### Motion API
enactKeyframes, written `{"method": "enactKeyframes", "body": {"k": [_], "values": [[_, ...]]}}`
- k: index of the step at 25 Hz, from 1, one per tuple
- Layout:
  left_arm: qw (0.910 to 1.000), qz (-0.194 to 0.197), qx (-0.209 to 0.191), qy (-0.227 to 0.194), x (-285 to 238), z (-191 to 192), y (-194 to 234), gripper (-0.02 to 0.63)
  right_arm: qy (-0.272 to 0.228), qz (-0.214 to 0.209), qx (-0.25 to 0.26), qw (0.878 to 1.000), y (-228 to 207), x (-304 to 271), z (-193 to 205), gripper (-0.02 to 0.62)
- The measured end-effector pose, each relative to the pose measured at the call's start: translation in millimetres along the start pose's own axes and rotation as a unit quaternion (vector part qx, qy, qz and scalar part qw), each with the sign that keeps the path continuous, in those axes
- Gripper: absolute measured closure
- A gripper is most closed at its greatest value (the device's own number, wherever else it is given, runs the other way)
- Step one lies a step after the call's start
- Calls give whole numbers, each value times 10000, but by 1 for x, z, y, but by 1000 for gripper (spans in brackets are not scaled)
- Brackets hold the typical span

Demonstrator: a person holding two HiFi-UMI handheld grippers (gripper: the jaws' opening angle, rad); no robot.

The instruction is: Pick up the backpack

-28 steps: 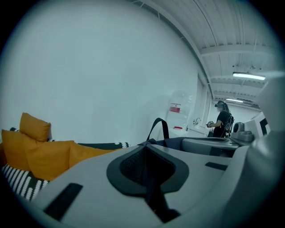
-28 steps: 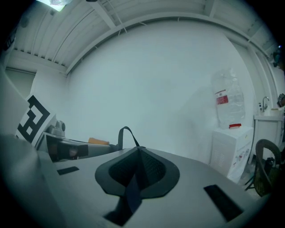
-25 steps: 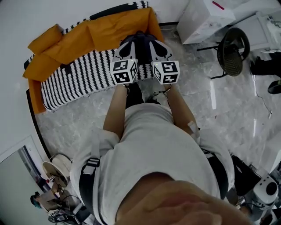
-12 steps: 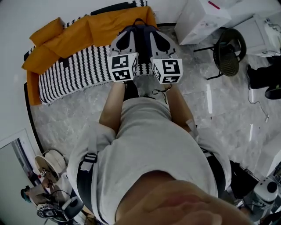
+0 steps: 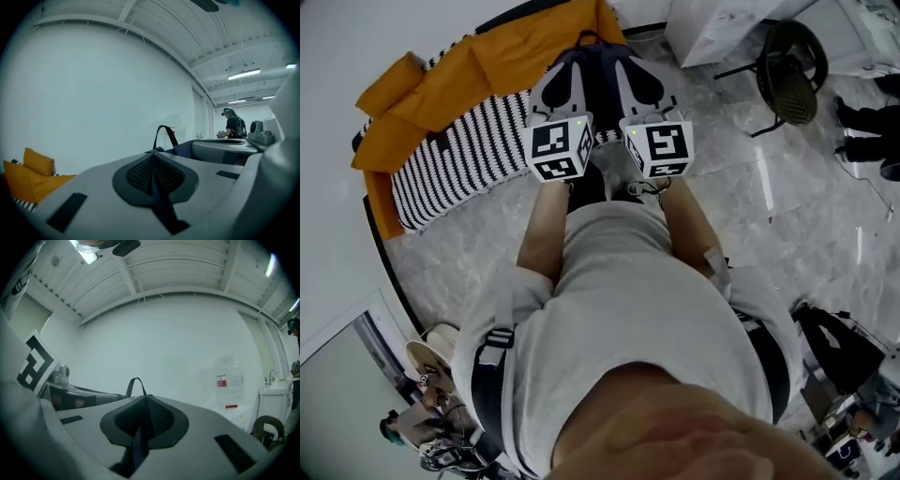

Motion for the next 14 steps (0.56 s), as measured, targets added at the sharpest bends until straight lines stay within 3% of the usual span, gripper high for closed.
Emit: {"method": "enactKeyframes", "body": {"k": [14], "values": [[9999, 48, -149, -8, 5, 6, -5, 591, 50, 80, -22, 10000, 3, 10, 8, 546]]}}
Point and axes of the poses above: the fingertips, and each gripper's own axes: x backward along the fingers, y to its left, z out of its underside, the point moved 4 cm from there along x, backward along the fingers, and after that the axes turned 1 degree about -y, right-handed, at the moved point
